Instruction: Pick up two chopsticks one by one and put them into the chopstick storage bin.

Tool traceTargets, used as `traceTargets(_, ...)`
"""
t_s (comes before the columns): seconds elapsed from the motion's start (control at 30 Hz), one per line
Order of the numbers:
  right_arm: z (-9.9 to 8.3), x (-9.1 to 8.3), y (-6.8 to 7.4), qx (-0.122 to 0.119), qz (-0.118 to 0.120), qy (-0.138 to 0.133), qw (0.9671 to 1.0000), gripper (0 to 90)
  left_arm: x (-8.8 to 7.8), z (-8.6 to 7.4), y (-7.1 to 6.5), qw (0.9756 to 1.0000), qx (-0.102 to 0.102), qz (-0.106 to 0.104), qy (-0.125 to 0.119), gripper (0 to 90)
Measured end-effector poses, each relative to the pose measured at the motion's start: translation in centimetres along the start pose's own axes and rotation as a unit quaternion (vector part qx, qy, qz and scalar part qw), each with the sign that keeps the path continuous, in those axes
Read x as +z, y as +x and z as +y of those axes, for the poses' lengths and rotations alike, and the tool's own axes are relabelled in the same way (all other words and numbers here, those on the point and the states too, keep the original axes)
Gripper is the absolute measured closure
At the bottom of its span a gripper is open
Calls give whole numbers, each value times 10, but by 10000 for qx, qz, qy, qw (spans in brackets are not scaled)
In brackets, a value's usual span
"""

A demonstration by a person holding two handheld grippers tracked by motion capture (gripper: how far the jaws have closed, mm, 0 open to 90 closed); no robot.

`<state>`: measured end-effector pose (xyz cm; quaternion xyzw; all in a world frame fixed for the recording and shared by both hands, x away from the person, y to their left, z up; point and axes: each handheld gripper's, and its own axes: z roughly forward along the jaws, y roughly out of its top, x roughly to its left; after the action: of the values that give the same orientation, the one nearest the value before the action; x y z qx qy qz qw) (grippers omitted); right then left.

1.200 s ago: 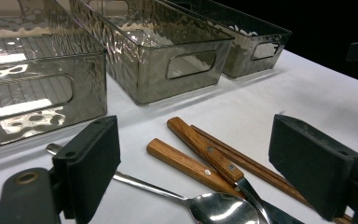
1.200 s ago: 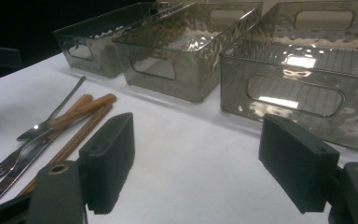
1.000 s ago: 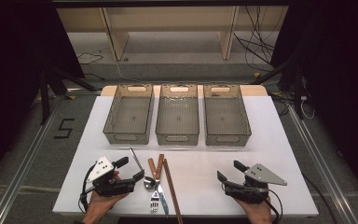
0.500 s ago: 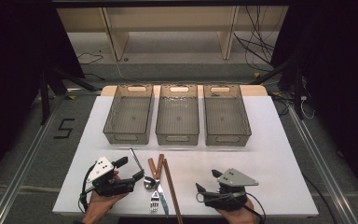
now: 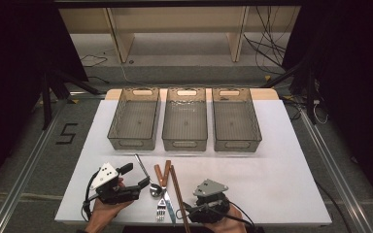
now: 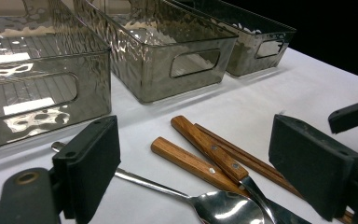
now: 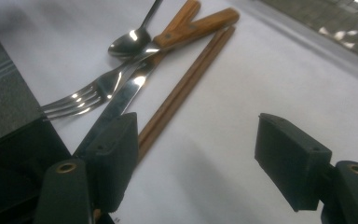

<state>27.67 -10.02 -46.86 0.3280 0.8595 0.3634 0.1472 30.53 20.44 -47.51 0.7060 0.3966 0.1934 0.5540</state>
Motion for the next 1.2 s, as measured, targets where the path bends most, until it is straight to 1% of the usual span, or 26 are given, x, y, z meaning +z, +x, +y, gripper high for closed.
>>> traceTargets(0.07,2,4,3,-65,7,143,9999,312,0,0,0,10000,15,-1,5,161)
traceTargets(0.1,4,8,5,-92,1,263,9996,312,0,0,0,10000,14,1,6,161)
traceTargets(0.23,5,11,7,-102,39,365,9993,319,0,0,1,10000,19,8,11,161)
traceTargets(0.27,6,12,8,-131,36,386,9992,321,0,0,1,10000,11,12,10,161)
traceTargets(0.3,7,15,10,-165,64,474,9987,322,0,0,0,10000,4,11,11,161)
traceTargets(0.37,7,16,11,-176,61,507,9985,322,0,0,0,10000,10,14,15,161)
traceTargets(0.47,7,21,14,-296,16,664,9974,327,0,0,0,10000,15,10,16,161)
traceTargets(0.57,6,23,14,-299,35,711,9970,334,-1,0,1,10000,22,15,19,161)
traceTargets(0.6,5,24,14,-317,38,764,9966,339,-1,0,1,10000,21,16,18,161)
traceTargets(0.7,4,24,13,-306,35,773,9965,345,-1,0,1,10000,21,19,11,161)
traceTargets(0.93,3,26,13,-427,-99,926,9947,377,-1,0,1,10000,29,18,20,161)
traceTargets(1.0,3,24,13,-441,-56,972,9943,417,-1,0,1,10000,18,18,17,161)
traceTargets(1.07,3,24,12,-442,-35,988,9941,433,-1,0,1,10000,15,20,17,161)
traceTargets(1.17,4,22,10,-412,68,1080,9933,507,-1,0,1,10000,18,15,25,161)
traceTargets(1.2,4,22,10,-412,68,1080,9933,507,-1,0,1,10000,23,14,27,161)
